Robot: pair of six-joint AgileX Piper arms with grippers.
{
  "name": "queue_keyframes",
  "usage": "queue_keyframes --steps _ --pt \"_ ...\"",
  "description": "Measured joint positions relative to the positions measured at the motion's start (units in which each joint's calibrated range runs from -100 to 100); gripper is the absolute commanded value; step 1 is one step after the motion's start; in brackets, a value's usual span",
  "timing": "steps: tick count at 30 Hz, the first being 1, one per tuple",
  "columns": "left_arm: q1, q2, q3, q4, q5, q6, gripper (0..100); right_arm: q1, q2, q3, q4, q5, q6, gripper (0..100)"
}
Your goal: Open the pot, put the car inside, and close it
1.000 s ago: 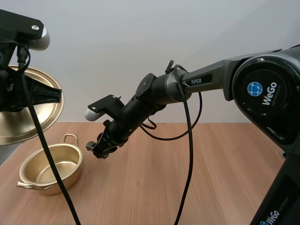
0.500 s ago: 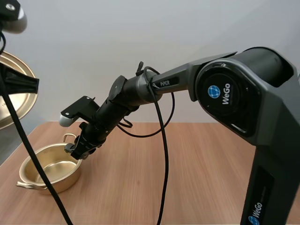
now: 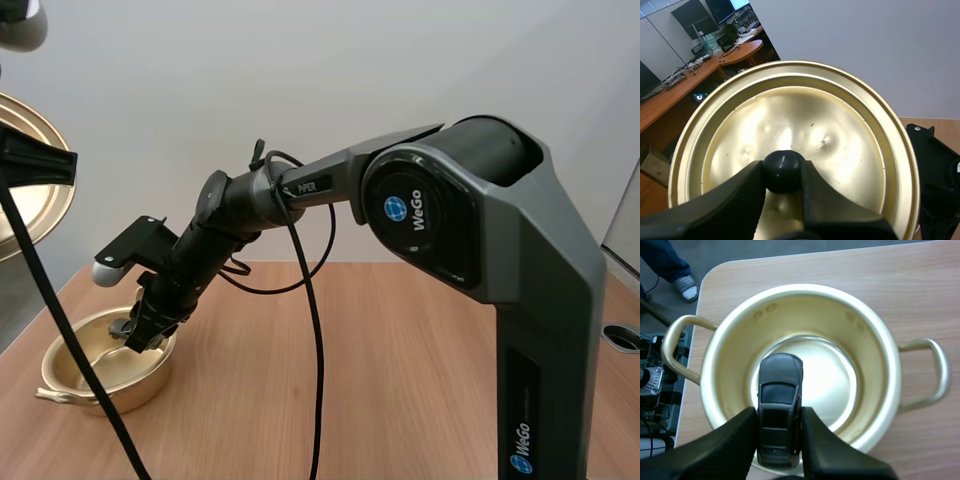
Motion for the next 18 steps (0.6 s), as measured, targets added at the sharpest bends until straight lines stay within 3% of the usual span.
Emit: queue_keyframes --steps 4,18 --pt "0.0 0.0 0.0 0.0 0.0 -0.1 0 2.8 3.6 -5.6 -2.4 0.2 0.7 0" --pt "0.0 0.0 0.0 0.0 0.0 -0.9 0 3.5 11.4 -14.7 -5.7 2.1 1.3 0"
